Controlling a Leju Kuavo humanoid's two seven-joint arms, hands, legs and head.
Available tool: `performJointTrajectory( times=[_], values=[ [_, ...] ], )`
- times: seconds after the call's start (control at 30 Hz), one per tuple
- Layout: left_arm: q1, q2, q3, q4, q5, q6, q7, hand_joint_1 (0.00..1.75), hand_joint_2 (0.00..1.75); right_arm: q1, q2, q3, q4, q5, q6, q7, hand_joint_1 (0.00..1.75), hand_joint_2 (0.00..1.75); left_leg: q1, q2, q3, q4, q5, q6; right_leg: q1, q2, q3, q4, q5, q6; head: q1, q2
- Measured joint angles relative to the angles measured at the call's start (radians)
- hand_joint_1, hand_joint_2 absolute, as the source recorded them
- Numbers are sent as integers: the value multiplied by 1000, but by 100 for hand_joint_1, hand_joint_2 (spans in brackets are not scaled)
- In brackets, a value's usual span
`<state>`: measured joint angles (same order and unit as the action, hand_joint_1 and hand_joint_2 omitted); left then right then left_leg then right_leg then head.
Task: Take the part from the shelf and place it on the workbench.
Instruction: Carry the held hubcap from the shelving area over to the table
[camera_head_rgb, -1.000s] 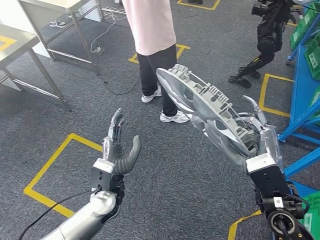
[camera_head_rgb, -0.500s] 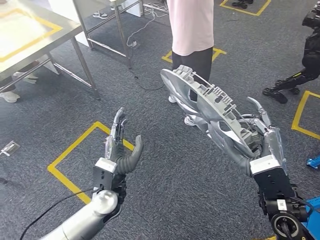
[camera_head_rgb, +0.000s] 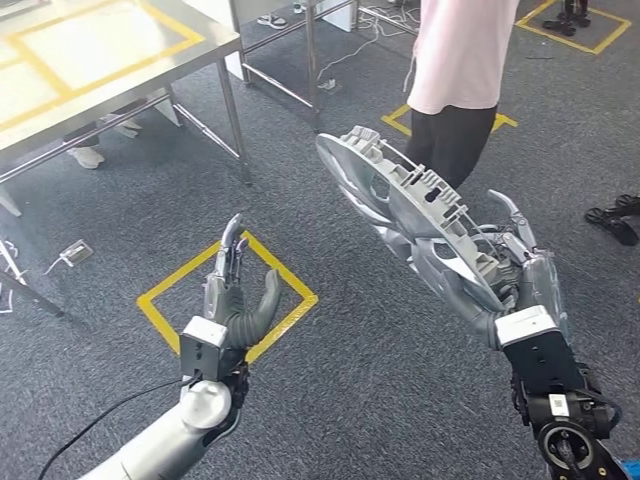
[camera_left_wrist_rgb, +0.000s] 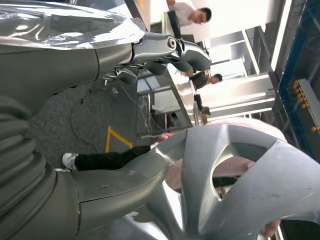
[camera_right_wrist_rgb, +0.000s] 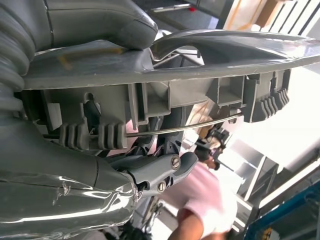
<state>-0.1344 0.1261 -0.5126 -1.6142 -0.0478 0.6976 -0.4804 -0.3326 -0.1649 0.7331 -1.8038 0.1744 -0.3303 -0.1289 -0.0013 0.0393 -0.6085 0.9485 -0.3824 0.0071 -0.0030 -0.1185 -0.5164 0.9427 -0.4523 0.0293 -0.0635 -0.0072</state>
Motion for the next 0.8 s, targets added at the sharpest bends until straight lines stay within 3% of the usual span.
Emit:
performJointTrajectory(
  times=[0.07, 0.13, 0.17, 0.2, 0.23, 0.3, 0.33, 0.37, 0.43, 0.5, 0.57, 0.63, 0.7, 0.73, 0.77, 0.8],
  values=[
    [-2, 0, 0, 0, 0, 0, 0, 0, 175, 0, 0, 0, 0, 0, 0, 0, 175, 175, 5, -23, 4, -4, 2, 13, -6, 42, -23, 58, -40, 8, 5, 0],
    [-5, -2, 0, -1, -2, 0, 0, 0, 175, 1, -2, 0, -1, 0, 0, 0, 175, 175, 6, -48, 5, -5, 3, 22, -8, 97, -87, 198, -108, 11, 12, 0],
    [-5, -2, -1, -1, -3, 0, 0, 0, 175, 2, -3, 0, 0, 0, 0, 0, 175, 175, 5, -62, 5, -4, 3, 23, -8, 108, -122, 269, -132, 12, 14, 0],
    [-5, -2, -1, -1, -4, 0, 1, 0, 175, 3, -4, 0, 0, 0, 1, 0, 175, 175, 4, -77, 6, -3, 3, 23, -7, 113, -146, 313, -139, 11, 15, 0],
    [-4, -2, -1, -1, -5, 0, 2, 0, 175, 5, -5, 0, 0, -1, 2, 1, 175, 175, 3, -93, 6, -3, 3, 23, -7, 116, -153, 315, -125, 9, 15, 0],
    [-5, -2, -1, -1, -8, 0, 5, 0, 175, 5, -7, 0, 0, -1, 4, 2, 175, 175, 2, -126, 9, -1, 2, 22, -7, 134, -113, 204, -46, 0, 16, 0],
    [-5, -2, -1, -1, -10, 0, 6, 0, 175, 5, -7, 0, 0, -1, 6, 2, 175, 175, 2, -141, 9, 1, 2, 21, -8, 160, -83, 131, -9, -4, 16, 0],
    [-6, -2, -1, -1, -11, 0, 7, 0, 175, 4, -7, 0, 0, -2, 7, 2, 175, 175, 2, -154, 7, 3, 2, 18, -10, 184, -57, 71, 14, -7, 15, 0],
    [-5, -2, -1, -1, -15, 0, 9, 0, 175, 2, -7, 0, 0, -5, 10, 1, 175, 175, 6, -179, -3, 4, 7, 8, -11, 207, -32, 22, 19, -10, 16, 0],
    [-2, 0, -1, -2, -17, 0, 10, 0, 175, 0, -7, 1, -1, -8, 14, 2, 175, 175, 7, -196, -11, 2, 12, -4, -13, 180, -22, 6, 19, -15, 18, 0],
    [-3, 4, -1, -5, -19, 0, 10, 0, 175, -3, -7, 1, -1, -10, 15, 1, 175, 175, 0, -149, -30, 39, -15, -15, -17, 150, -13, -9, 25, -23, 8, 0],
    [-4, 5, -1, -6, -19, 0, 13, 0, 175, -6, -7, 1, 0, -11, 16, 0, 175, 175, 1, -76, -89, 160, -77, -26, -15, 122, -10, -14, 27, -29, -3, 0],
    [-1, 6, -1, -6, -18, 0, 16, 0, 175, -7, -8, 1, 0, -12, 16, 0, 175, 175, 8, -51, -150, 279, -117, -35, -13, 91, -10, -12, 24, -31, -7, 0],
    [1, 6, -1, -6, -18, 0, 16, 0, 175, -6, -8, 1, 1, -12, 16, 0, 175, 175, 11, -47, -156, 289, -110, -39, -13, 77, -10, -11, 22, -31, -8, 0],
    [2, 6, -1, -6, -18, 0, 17, 0, 175, -6, -7, 2, 1, -13, 16, 0, 175, 175, 12, -42, -140, 257, -87, -41, -13, 63, -9, -10, 20, -29, -9, 0],
    [1, 6, -1, -6, -18, 0, 17, 0, 175, -7, -7, 3, 1, -14, 16, 0, 175, 175, 13, -31, -105, 191, -53, -41, -14, 50, -7, -9, 17, -26, -10, 0]
  ],
)
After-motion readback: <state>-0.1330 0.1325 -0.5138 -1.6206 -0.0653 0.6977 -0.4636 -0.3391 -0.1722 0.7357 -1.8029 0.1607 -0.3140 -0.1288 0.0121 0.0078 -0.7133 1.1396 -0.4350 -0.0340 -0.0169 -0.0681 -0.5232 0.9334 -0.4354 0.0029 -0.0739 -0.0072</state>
